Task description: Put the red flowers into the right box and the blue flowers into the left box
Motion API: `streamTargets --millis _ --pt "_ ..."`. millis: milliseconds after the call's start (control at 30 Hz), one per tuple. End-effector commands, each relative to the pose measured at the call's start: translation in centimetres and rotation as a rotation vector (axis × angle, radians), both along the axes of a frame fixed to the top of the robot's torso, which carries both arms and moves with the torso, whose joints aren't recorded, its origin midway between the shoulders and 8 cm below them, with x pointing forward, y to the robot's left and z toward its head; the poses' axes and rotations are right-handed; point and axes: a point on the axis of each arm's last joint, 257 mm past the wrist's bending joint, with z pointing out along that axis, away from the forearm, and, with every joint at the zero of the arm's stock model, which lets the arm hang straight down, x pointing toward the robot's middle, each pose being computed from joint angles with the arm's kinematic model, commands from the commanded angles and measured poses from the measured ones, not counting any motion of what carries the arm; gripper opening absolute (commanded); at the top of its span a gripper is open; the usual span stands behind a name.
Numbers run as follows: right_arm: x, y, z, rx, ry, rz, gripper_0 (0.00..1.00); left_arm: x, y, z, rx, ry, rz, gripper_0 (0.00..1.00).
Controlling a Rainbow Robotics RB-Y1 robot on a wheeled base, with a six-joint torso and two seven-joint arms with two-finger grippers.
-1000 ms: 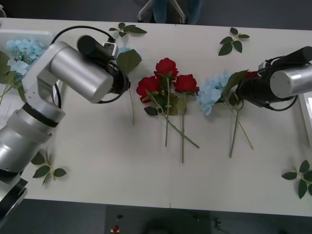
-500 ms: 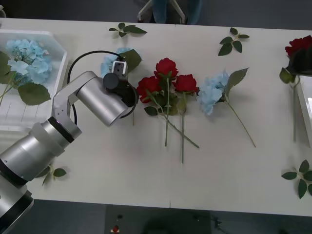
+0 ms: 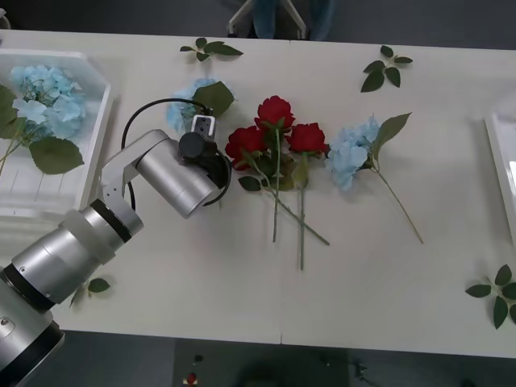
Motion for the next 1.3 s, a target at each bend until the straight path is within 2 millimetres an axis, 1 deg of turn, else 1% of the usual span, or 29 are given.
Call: streamTargets --millis 33,133,200,233,267,300,333,367,400,433,467,500,533,567,600,700,800,900,967,1033,1100,1133,1233,1267,1300 --pt "-0.2 -2.8 -0.2 -0.051 0.008 -0.027 0.0 0.5 -1.0 1.2 0.021 -0.022 -0.052 0.79" --pt "0.3 -3.9 -1.1 -0.061 -0.015 -0.045 0.0 0.2 -1.1 0.7 0.036 -0.013 -0.065 0.78" --pt "0.8 -4.2 -1.4 -0.07 -0.034 -0.044 0.0 0.0 -1.1 0.2 0.049 -0.006 -0.073 0.78" --pt "1.1 -4.2 -1.6 -0.071 -0.044 -0.04 0.0 -0.1 -1.1 0.1 0.052 -0.004 -0.074 0.77" --pt "1.5 -4.2 -1.8 -0.075 -0.054 -0.036 0.0 -0.1 -1.0 -0.1 0.06 -0.002 -0.077 0.71" --pt "1.7 -4.4 -1.8 -0.079 -0.063 -0.035 0.0 -0.2 -1.0 -0.2 0.063 -0.001 -0.081 0.62" --pt "1.8 -4.4 -1.8 -0.082 -0.068 -0.033 0.0 -0.2 -1.0 -0.2 0.063 0.0 -0.08 0.56" --pt "2.1 -4.2 -2.0 -0.083 -0.076 -0.026 0.0 -0.2 -0.9 -0.3 0.066 0.0 -0.081 0.47" --pt "2.4 -4.0 -2.2 -0.078 -0.084 -0.023 0.0 -0.2 -0.8 -0.3 0.07 0.002 -0.081 0.34" --pt "2.5 -4.0 -2.2 -0.078 -0.087 -0.021 0.0 -0.2 -0.7 -0.5 0.074 0.003 -0.081 0.23" --pt "2.6 -4.0 -2.2 -0.079 -0.09 -0.019 0.09 -0.2 -0.7 -0.5 0.076 0.003 -0.082 0.12" --pt "2.6 -3.9 -2.3 -0.079 -0.091 -0.017 0.5 -0.2 -0.7 -0.5 0.077 0.003 -0.083 0.0" --pt "2.7 -3.9 -2.2 -0.078 -0.093 -0.016 0.65 -0.2 -0.7 -0.5 0.078 0.003 -0.084 0.0" --pt "2.7 -3.7 -2.2 -0.081 -0.091 -0.01 0.88 -0.2 -0.7 -0.5 0.078 0.003 -0.084 0.0" --pt "2.8 -3.5 -2.2 -0.079 -0.093 -0.006 1.0 -0.2 -0.5 -0.5 0.083 0.005 -0.082 0.0" --pt "3.2 -2.9 -2.1 -0.079 -0.095 0.01 1.0 -0.2 -0.1 -0.5 0.09 0.005 -0.081 0.0" --pt "3.4 -1.8 -2.4 -0.075 -0.091 0.037 1.0 -0.8 1.1 -0.8 0.098 0.003 -0.083 0.0" --pt "3.3 0.1 -3.2 -0.024 -0.091 0.07 1.0 -1.9 2.4 -0.6 0.1 -0.01 -0.093 0.0" --pt "3.0 1.9 -3.5 0.029 -0.089 0.101 1.0 -2.9 3.4 -0.7 0.105 -0.014 -0.101 0.0" --pt "2.6 4.1 -3.9 0.092 -0.087 0.131 1.0 -3.7 4.1 -0.7 0.102 -0.016 -0.109 0.0" --pt "2.0 6.9 -4.6 0.178 -0.082 0.161 1.0 -4.7 4.9 -0.8 0.104 -0.018 -0.116 0.0" --pt "1.8 8.7 -4.9 0.232 -0.086 0.18 1.0 -5.3 5.2 -0.7 0.103 -0.023 -0.121 0.0" --pt "1.1 12.8 -6.0 0.342 -0.082 0.223 1.0 -6.7 6.4 -0.9 0.1 -0.021 -0.119 0.0" --pt "0.7 15.2 -6.5 0.387 -0.075 0.258 1.0 -7.5 7.2 -0.9 0.1 -0.022 -0.117 0.0" --pt "0.5 16.2 -6.7 0.404 -0.071 0.272 1.0 -7.8 7.5 -0.9 0.102 -0.02 -0.116 0.0"
